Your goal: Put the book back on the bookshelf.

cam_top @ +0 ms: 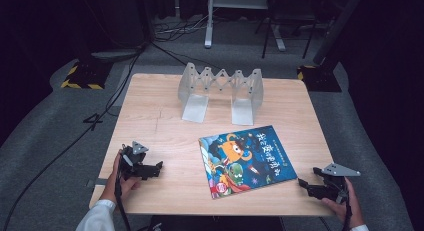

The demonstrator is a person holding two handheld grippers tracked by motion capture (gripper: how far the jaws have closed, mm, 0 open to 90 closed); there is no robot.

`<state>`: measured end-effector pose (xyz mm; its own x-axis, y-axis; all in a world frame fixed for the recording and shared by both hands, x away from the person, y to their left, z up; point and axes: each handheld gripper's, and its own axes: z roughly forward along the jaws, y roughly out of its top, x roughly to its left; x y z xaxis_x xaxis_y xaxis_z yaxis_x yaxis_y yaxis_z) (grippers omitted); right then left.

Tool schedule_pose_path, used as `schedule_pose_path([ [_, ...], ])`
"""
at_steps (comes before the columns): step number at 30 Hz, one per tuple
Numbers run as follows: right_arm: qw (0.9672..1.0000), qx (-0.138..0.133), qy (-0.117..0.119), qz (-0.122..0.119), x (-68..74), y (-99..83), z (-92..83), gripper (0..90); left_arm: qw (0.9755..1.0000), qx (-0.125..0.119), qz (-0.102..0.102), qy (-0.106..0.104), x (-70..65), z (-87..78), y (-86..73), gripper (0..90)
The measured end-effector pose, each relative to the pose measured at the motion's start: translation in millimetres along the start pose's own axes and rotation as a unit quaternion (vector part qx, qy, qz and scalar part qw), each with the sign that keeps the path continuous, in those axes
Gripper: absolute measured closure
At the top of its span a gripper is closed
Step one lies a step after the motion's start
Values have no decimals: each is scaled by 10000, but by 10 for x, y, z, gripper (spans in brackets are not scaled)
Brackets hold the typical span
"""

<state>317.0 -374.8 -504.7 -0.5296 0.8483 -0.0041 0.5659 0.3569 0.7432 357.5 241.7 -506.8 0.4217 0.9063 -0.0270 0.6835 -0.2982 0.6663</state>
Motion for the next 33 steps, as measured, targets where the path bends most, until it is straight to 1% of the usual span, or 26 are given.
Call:
schedule_pose_path([
  [2, 10000, -6, -10, -4, 5, -1, -2, 212, 9999, 7, 112, -73, -1, -14, -16, 1],
  [3, 10000, -4, 2, -26, 7, -2, -4, 215, 9997, 33, 180, -153, -7, -34, -36, 2],
  [5, 10000, -4, 0, -22, 7, -1, -3, 214, 9996, -1, 224, -168, -17, -39, -46, 5],
  [7, 10000, -15, 7, -49, 12, 1, 0, 215, 9975, 62, 560, -435, -44, -74, -72, 5],
  [8, 10000, -13, 24, -54, 19, 2, 1, 216, 9963, 65, 677, -519, -54, -79, -80, 3],
  [9, 10000, -11, 49, -64, 24, 4, 2, 221, 9945, 65, 813, -656, -73, -82, -86, 1],
  [12, 9997, -21, 98, -229, 56, 15, -3, 246, 9919, 53, 1000, -778, -129, -64, -67, 1],
  [13, 9995, -23, 83, -291, 69, 23, -1, 247, 9911, 54, 1023, -846, -143, -54, -59, 1],
  [14, 9995, -6, 62, -316, 76, 32, 1, 255, 9901, 66, 1090, -883, -166, -40, -39, 2],
  [15, 9994, 12, 53, -346, 82, 45, 5, 266, 9896, 60, 1124, -895, -182, -29, -25, 7],
  [16, 9994, 32, 54, -352, 85, 54, 8, 267, 9890, 39, 1137, -945, -207, -3, 2, 12],
  [17, 9995, 39, -13, -307, 89, 81, 12, 297, 9886, 42, 1177, -940, -222, 7, 24, 46],
  [18, 9995, 39, -13, -307, 89, 81, 12, 297, 9877, 40, 1231, -967, -237, 17, 48, 46],
  [19, 9997, -2, 72, -220, 92, 94, 10, 295, 9857, -14, 1298, -1076, -262, 36, 85, 80],
  [20, 9996, -61, 208, -165, 108, 119, 7, 295, 9841, -69, 1337, -1170, -288, 66, 132, 175],
  [21, 9995, -76, 177, -243, 140, 151, 4, 294, 9828, -28, 1376, -1232, -317, 100, 170, 206],
  [22, 9994, -110, 169, -281, 159, 178, 0, 295, 9814, 0, 1431, -1280, -353, 142, 209, 166],
  [23, 9993, -165, 254, -208, 168, 208, 2, 295, 9785, -51, 1525, -1388, -397, 177, 257, 149],
  [24, 9989, -195, 391, -148, 172, 243, 15, 289, 9768, -106, 1552, -1471, -429, 195, 286, 194],
  [25, 9987, -201, 447, -157, 179, 261, 30, 285, 9748, -145, 1640, -1505, -490, 226, 343, 204],
  [26, 9984, -165, 506, -191, 194, 294, 63, 285, 9735, -160, 1700, -1518, -539, 252, 392, 167],
  [27, 9984, -124, 498, -237, 210, 322, 98, 286, 9722, -201, 1736, -1560, -598, 285, 452, 159],
  [29, 9981, -71, 544, -283, 253, 373, 161, 292, 9695, -219, 1735, -1718, -674, 347, 556, 172],
  [30, 9981, -26, 523, -336, 286, 399, 201, 297, 9684, -257, 1794, -1716, -711, 378, 603, 162],
  [32, 9976, 17, 562, -405, 325, 427, 253, 296, 9668, -233, 1827, -1770, -784, 456, 695, 162],
  [33, 9974, 36, 595, -411, 334, 437, 279, 296, 9667, -230, 1847, -1756, -818, 496, 739, 163],
])
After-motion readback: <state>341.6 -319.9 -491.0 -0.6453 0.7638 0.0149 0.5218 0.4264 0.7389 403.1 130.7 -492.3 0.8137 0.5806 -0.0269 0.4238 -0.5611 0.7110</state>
